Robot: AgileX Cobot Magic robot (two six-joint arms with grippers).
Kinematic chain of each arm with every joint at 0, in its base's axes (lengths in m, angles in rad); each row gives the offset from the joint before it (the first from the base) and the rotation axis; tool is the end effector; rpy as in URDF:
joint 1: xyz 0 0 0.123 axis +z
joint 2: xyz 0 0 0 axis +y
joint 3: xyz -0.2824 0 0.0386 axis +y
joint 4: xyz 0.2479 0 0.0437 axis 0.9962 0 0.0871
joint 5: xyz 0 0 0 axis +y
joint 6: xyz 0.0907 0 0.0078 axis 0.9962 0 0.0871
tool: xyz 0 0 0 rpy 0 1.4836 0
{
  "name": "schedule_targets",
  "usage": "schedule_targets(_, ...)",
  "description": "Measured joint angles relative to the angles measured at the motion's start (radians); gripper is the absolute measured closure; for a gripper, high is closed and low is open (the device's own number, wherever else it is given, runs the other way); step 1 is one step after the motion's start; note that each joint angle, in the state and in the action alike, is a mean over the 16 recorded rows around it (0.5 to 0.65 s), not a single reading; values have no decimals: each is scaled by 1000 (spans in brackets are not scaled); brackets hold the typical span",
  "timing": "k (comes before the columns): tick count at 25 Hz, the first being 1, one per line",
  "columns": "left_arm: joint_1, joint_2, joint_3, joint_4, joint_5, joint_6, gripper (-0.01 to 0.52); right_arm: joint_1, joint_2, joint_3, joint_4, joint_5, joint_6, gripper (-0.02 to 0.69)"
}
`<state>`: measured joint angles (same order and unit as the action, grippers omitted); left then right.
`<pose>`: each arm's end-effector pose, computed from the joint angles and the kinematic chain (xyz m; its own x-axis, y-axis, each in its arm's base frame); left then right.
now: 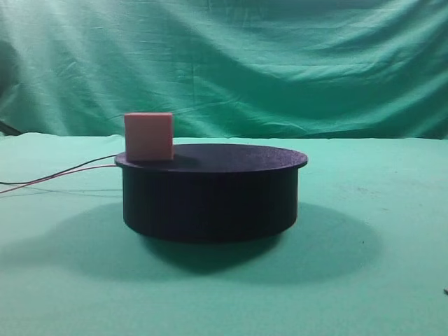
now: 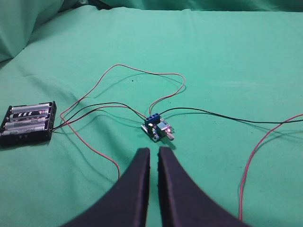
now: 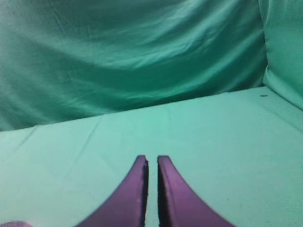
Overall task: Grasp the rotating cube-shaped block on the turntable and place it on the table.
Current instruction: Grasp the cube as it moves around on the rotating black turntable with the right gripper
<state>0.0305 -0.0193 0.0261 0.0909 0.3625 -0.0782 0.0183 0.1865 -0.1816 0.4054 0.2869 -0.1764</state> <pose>0.0524 0.0045 0.1728 -0.2773 -0.0016 -0.9608 -0.0595 0.9981 0.0155 0.0665 0.0114 0.2392 -0.2045 0.2074 -0.9566 -0.0865 0.9696 0.2287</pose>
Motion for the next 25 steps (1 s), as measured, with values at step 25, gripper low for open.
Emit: schedule_targets(25, 0, 0, 0, 0, 0, 0, 514, 399, 764, -297, 244, 161, -646, 505)
